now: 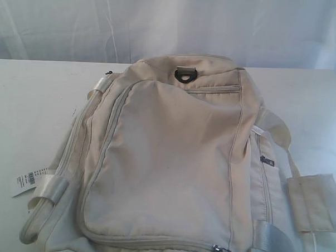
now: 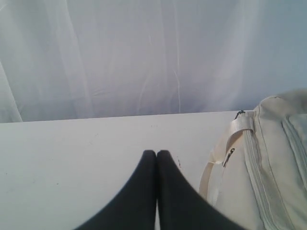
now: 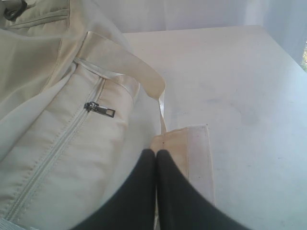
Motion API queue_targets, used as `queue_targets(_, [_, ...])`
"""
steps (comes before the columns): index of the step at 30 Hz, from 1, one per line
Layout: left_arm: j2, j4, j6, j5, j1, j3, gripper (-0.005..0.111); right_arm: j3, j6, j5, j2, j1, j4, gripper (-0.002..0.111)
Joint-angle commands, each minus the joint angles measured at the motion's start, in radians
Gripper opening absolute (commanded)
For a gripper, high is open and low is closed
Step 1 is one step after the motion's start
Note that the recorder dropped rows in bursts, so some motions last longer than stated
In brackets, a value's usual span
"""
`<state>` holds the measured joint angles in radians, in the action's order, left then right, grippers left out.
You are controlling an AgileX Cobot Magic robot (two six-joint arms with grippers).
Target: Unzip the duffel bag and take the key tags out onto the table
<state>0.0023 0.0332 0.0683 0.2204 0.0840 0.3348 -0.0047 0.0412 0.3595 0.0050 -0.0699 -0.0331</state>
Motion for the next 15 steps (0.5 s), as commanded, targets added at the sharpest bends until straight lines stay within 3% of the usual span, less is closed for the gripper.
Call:
queue_targets(1, [-0.002, 0.011, 0.003, -0.019, 0.004, 0.007, 0.0, 0.005, -0.002, -0.01, -0.005, 0.004, -0.001, 0.0])
queue_targets(15, [-0.002, 0.012, 0.016, 0.003, 0.002, 0.008, 0.0, 0.005, -0.002, -0.01, -0.005, 0.004, -0.001, 0.0])
